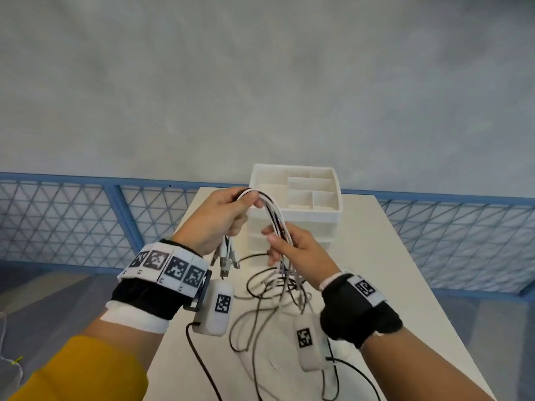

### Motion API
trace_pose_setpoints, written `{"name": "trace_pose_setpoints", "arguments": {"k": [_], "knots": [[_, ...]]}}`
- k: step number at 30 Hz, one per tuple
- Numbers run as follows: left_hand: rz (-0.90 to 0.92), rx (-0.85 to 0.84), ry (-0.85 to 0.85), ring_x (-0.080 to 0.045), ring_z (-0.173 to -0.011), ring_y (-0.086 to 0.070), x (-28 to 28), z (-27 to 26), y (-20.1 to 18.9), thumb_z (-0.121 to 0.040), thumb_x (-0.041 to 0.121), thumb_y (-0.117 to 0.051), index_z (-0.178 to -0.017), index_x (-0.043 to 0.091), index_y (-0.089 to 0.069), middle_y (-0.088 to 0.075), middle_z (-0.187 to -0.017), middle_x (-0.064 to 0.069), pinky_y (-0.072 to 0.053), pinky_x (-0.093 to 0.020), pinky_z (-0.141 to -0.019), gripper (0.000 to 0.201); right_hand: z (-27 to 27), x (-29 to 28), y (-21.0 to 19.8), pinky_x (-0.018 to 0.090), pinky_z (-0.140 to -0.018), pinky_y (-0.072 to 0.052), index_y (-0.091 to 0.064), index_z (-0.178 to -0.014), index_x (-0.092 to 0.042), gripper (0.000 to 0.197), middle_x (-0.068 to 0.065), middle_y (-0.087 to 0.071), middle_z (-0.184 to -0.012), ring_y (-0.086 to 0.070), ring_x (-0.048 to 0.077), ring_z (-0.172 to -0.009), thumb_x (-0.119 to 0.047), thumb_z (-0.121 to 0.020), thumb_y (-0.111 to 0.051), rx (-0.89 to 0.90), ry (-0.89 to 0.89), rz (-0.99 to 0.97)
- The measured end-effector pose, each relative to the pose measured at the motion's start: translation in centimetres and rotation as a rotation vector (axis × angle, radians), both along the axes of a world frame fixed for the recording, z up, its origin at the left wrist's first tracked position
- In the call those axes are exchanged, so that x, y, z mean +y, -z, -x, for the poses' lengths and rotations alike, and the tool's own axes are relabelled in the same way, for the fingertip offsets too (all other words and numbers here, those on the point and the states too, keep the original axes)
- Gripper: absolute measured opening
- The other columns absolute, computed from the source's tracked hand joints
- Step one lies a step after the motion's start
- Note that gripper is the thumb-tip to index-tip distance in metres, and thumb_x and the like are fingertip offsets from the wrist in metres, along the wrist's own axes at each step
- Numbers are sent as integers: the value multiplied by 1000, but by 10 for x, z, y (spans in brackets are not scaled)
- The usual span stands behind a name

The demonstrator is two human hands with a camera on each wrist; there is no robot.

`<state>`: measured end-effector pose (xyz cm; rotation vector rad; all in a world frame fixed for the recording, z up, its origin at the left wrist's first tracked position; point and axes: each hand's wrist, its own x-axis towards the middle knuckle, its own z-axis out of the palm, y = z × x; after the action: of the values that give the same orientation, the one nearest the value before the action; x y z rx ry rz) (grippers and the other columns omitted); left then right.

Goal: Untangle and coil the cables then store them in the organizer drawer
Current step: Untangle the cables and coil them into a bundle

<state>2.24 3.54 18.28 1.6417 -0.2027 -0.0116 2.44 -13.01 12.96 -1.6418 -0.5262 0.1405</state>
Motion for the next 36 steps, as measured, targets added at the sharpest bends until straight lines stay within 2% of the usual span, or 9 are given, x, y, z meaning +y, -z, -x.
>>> {"name": "trace_pose_setpoints", "arguments": {"k": [3,9,16,18,21,25,29,33,36], "knots": [[65,16,-76,-4,-37,-21,8,2,7,-97,20,-43,-76,11,-55,-27,-43,12,-19,-16,-37,26,3,-2,2,19,-49,-36,-57,-92,-11,20,-7,-35,-52,-34,4,-45,-20,-97,-40,-28,3,29],[260,18,-66,-3,-38,-24,-10,4,10,-93,15,-50,-72,12,-52,-30,-47,10,-22,-15,-37,21,13,15,7,26,-52,-36,-44,-74,-28,25,-10,-39,-55,-37,2,-45,-26,-97,-35,-236,83,183],[-83,66,-28,-9,-49,-47,3,9,39,-84,31,-59,-79,14,-58,-46,-50,4,-46,-26,-66,17,-3,0,-12,19,-53,-34,-42,-75,-30,24,-11,-39,-56,-40,3,-49,-22,-97,-38,-384,263,126],[-63,80,6,-8,-44,-42,2,9,35,-77,39,-58,-75,14,-54,-40,-46,6,-44,-27,-63,25,-6,-4,-12,16,-50,-31,-44,-81,-23,17,-11,-38,-55,-41,6,-50,-25,-96,-37,-459,250,200],[11,72,-23,-7,-41,-43,-9,4,25,-78,31,-64,-93,13,-60,-45,-42,8,-41,-30,-54,24,-5,5,-10,16,-50,-35,-49,-107,-12,26,-9,-45,-58,-45,7,-49,-29,-96,-33,-500,155,437],[-6,42,-103,-29,-59,-54,-25,0,21,-63,41,-77,-77,12,-69,-60,-61,-12,-46,-34,-55,33,-1,21,-10,41,-63,-47,-43,-115,0,27,20,-64,-79,-59,36,-69,-17,-97,-31,-484,63,651],[58,-36,-264,-13,-42,-50,-30,-3,13,-83,21,-65,-61,10,-63,-54,-45,0,-39,-19,-43,25,-3,16,-18,19,-56,-40,-33,-125,-3,39,0,-55,-74,-51,14,-61,-15,-91,-47,-406,-30,552],[157,-98,-224,-17,-39,-41,-31,0,1,-88,26,-59,-58,12,-51,-43,-50,-11,-35,-20,-39,34,-10,-5,-18,24,-68,-43,-46,-109,-14,46,-4,-56,-88,-53,13,-77,-31,-75,-73,-304,-96,583],[165,-104,-212,-9,-32,-37,-24,2,-7,-89,33,-55,-61,15,-50,-41,-40,2,-33,-19,-34,33,-14,-27,-15,20,-94,-40,-40,-127,-27,65,-6,-52,-115,-50,5,-104,-20,-73,-75,-242,-171,551]]}}
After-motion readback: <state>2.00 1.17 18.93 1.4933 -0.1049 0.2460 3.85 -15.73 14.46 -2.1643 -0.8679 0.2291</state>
